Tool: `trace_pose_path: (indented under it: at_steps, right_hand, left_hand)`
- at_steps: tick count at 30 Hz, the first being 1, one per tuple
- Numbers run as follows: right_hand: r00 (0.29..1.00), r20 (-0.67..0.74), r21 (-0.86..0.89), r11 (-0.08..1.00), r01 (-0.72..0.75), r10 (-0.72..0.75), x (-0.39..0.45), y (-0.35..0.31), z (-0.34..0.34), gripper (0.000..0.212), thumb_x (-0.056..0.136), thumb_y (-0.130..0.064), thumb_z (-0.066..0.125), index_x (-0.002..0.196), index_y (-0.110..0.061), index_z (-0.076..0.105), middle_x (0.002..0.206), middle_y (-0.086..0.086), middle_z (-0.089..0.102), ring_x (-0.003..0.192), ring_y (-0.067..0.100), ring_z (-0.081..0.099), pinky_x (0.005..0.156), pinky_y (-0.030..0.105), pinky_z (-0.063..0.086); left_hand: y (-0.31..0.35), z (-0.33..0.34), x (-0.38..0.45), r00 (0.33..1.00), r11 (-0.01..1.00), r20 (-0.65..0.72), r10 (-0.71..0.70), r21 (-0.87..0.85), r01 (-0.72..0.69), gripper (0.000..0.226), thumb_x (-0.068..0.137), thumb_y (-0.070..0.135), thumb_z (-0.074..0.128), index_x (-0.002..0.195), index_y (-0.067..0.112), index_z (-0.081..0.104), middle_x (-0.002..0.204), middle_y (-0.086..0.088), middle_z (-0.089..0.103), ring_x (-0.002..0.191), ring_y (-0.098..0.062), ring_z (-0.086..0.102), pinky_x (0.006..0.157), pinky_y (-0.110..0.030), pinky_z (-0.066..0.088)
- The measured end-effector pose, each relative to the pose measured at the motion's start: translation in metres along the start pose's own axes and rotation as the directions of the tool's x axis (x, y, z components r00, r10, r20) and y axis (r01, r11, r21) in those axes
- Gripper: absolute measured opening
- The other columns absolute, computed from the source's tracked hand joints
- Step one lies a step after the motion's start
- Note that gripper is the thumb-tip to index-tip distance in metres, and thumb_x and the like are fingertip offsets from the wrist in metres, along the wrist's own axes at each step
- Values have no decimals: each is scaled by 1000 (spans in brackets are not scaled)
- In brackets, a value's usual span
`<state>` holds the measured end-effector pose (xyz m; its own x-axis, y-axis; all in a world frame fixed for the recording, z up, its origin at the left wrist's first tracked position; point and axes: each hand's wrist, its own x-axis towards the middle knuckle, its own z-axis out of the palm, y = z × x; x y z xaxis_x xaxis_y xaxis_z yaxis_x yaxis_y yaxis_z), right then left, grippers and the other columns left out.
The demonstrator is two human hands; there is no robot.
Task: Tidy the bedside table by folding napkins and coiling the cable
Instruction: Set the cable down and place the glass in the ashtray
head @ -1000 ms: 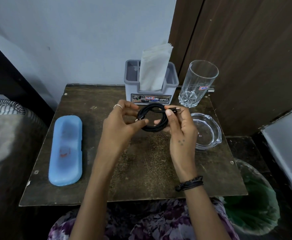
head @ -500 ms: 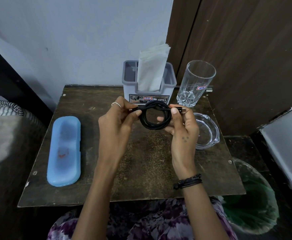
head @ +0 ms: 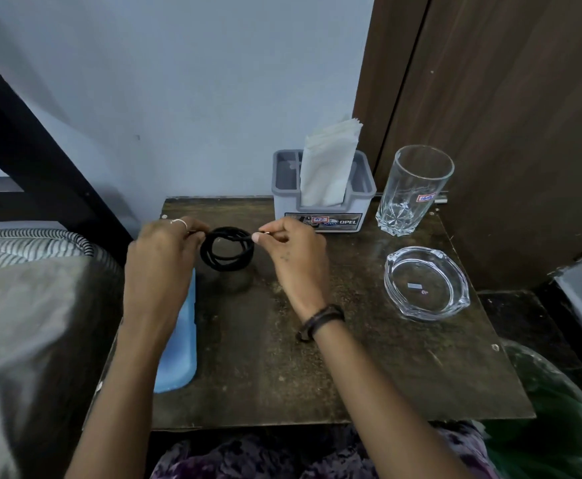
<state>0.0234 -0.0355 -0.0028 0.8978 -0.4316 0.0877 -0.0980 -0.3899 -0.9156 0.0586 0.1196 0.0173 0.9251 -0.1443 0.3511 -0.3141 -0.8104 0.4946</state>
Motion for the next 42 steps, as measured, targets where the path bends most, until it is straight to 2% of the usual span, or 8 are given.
trace_pose_path:
  at_steps: [7,12,16,19,28,34,38,42]
  right_hand:
    - [1000,-10,-265,964,-26,24,12,6,23,11,86,-32,62,87,-25,71,89,-5,71,85,16,64,66,29,49]
    - [993,45,-387,914,119,-110,3,8,17,27,91,-32,58,116,-25,63,112,-2,63,105,17,58,77,33,49]
    - [972,-3,-361,906,220,-237,-17,-2,-6,22,92,-29,56,112,-25,63,112,-6,64,101,14,59,74,31,52]
    - [956,-134,-322,924,206,-260,-33,-3,-39,12,89,-23,59,97,-27,67,98,-10,69,88,11,63,68,26,51]
    - [868,-492,27,995,95,-70,-5,35,-150,13,80,-21,71,90,-26,65,78,-17,66,72,-7,60,67,9,47]
    - [988,-140,120,991,-53,70,55,66,-179,76,71,-24,80,136,-20,40,128,-7,55,117,6,49,92,19,43]
    - [995,92,76,996,-38,31,78,78,-181,71,68,-15,80,128,-29,45,102,-21,60,94,-9,56,74,10,44]
    - [1000,25,88,996,-14,11,84,85,-178,67,69,-14,79,127,-26,48,108,-10,63,96,-2,59,76,14,46]
  left_hand:
    - [-19,16,15,986,973,167,-4,228,-34,15,85,15,63,96,10,71,95,-16,68,98,-35,57,86,-47,45]
    - [-13,21,-2,988,952,154,22,298,-68,37,85,24,64,120,12,63,133,-14,55,138,-29,32,114,-51,14]
    - [30,22,-30,985,987,70,155,34,-158,25,87,15,63,111,11,67,120,-11,64,126,-29,48,109,-44,26]
    - [73,29,-50,989,961,78,128,-256,-104,21,88,17,59,108,22,64,107,-1,68,105,-19,59,85,-27,41]
    - [171,81,-30,970,808,234,69,-583,84,48,86,19,65,132,15,51,128,2,59,108,-1,52,83,-1,35]
    - [200,115,10,950,759,296,94,-639,124,73,80,25,71,143,16,34,143,-1,47,129,-13,44,107,-26,37]
    - [209,131,30,957,783,263,126,-619,67,60,77,16,74,130,18,46,114,11,57,92,9,51,65,8,36]
    - [212,140,36,968,771,221,120,-635,50,61,73,15,77,127,17,48,109,11,59,77,16,47,55,8,35]
